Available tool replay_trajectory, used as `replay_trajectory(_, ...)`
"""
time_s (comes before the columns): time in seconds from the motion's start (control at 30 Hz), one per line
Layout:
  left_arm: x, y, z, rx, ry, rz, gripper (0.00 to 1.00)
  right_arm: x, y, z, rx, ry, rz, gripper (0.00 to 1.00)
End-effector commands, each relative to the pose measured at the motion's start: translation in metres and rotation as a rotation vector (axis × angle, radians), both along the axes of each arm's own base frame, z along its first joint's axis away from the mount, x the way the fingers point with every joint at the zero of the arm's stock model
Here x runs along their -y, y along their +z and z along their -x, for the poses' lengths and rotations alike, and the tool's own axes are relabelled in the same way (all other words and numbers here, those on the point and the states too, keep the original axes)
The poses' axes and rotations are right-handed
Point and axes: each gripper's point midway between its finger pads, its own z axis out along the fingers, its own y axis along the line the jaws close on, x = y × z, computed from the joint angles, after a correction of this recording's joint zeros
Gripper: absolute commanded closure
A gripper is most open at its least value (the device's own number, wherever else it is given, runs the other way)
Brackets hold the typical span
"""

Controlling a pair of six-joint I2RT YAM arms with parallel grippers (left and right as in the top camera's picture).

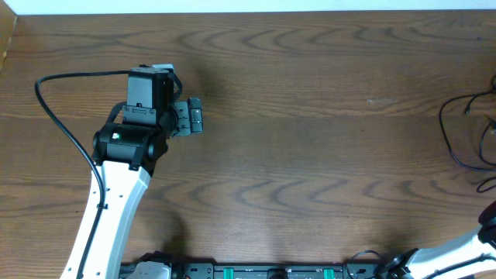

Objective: Untangle cables
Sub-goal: 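Lower the black cable onto the cable pile off-table and release it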

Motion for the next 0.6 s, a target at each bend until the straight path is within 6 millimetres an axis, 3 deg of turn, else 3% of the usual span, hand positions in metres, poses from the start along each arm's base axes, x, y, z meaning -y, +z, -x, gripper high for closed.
replay_trajectory(0.0, -0.001, 0.003, -0.002, 0.006, -0.008, -0.011, 0.03, -0.004, -0.006, -0.004, 0.009, 0.032, -0.034, 0.98)
replay_trajectory(0.3, -0.001, 0.003, -0.002, 0.006, -0.008, -0.011, 0.03, -0.009, -0.010, -0.009, 0.026, 0.063, -0.068, 0.91)
replay_trajectory(0.4, -0.001, 0.003, -0.002, 0.006, -0.008, -0.011, 0.03, -0.011, -0.011, -0.012, 0.033, 0.081, -0.082, 0.84)
replay_trajectory(0.57, -0.001, 0.003, -0.002, 0.006, -0.008, -0.011, 0.03, -0.017, -0.014, -0.020, 0.035, 0.173, -0.118, 0.61)
